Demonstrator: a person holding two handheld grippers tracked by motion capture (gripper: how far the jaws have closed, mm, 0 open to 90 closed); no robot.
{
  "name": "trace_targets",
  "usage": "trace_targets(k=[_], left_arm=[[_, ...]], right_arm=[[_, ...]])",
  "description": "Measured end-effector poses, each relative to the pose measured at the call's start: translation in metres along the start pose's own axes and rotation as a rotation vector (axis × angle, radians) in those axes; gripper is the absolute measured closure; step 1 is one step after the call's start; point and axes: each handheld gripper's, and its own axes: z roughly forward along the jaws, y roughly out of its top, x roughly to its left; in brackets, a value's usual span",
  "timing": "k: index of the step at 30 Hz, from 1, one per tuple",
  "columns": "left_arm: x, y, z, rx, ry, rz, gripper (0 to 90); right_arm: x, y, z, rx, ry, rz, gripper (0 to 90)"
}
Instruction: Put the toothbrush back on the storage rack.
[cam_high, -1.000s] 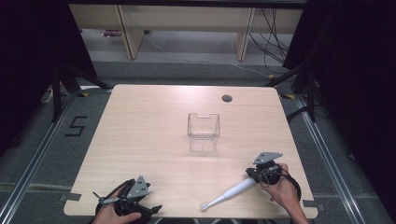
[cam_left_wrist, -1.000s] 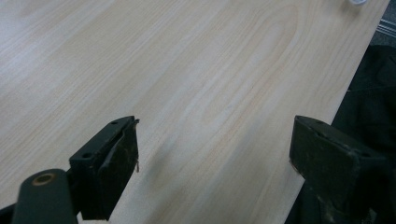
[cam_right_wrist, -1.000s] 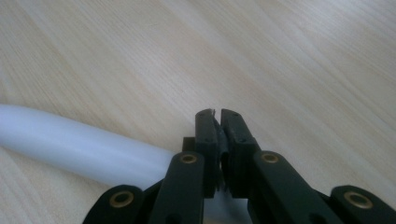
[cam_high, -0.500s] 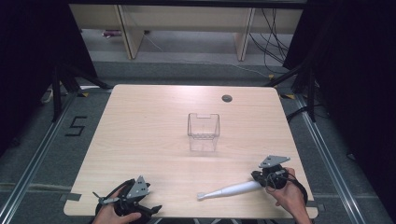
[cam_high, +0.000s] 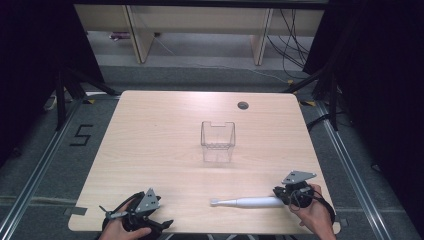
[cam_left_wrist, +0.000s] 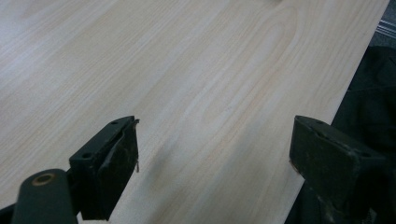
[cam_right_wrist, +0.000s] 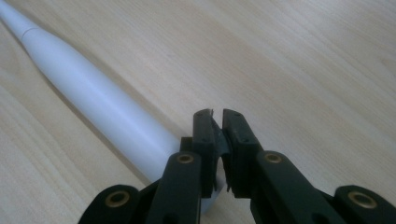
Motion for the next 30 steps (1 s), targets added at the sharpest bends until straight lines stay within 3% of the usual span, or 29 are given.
trace_targets(k=[2, 6, 8, 10, 12, 16, 18, 20, 24, 25, 29, 30], left_arm=[[0.000, 0.000, 0.000, 0.002, 0.000, 0.000, 15.0], [0.000, 0.000, 0.000, 0.002, 0.001, -0.001, 15.0], [0.000, 0.000, 0.000, 0.002, 0.001, 0.000, 15.0], [0.000, 0.000, 0.000, 0.003, 0.001, 0.000, 15.0], [0.001, 0.000, 0.000, 0.006, -0.005, 0.001, 14.9], [0.001, 0.000, 0.000, 0.009, -0.004, 0.001, 15.0], [0.001, 0.000, 0.001, 0.008, -0.003, -0.001, 15.0], [0.001, 0.000, 0.001, 0.004, 0.005, -0.006, 15.0], [0.001, 0.000, 0.000, 0.001, 0.008, -0.002, 15.0], [0.001, 0.000, 0.000, 0.001, 0.008, -0.002, 15.0], [0.001, 0.000, 0.000, 0.000, 0.006, -0.003, 15.0], [0.001, 0.000, 0.001, -0.001, 0.007, -0.004, 15.0]], right_arm=[[0.002, -0.002, -0.003, 0.008, 0.014, 0.018, 84.0], [0.002, -0.003, -0.004, 0.020, 0.017, -0.024, 84.0], [0.003, -0.004, -0.005, 0.020, 0.017, -0.017, 84.0], [0.006, -0.006, -0.007, 0.006, -0.006, 0.006, 83.5], [0.004, -0.005, -0.009, 0.016, -0.006, -0.011, 83.0], [0.004, -0.006, -0.012, 0.014, -0.003, 0.011, 81.2], [0.003, -0.003, -0.013, 0.009, -0.003, -0.017, 76.9], [0.005, -0.001, -0.014, 0.018, 0.002, -0.005, 75.4], [0.011, 0.007, -0.017, -0.015, 0.011, -0.046, 67.1], [0.012, 0.010, -0.018, -0.022, 0.020, -0.083, 66.2], [0.020, 0.019, -0.020, -0.018, 0.029, -0.135, 61.7], [0.026, 0.024, -0.018, 0.002, 0.052, -0.176, 59.5]])
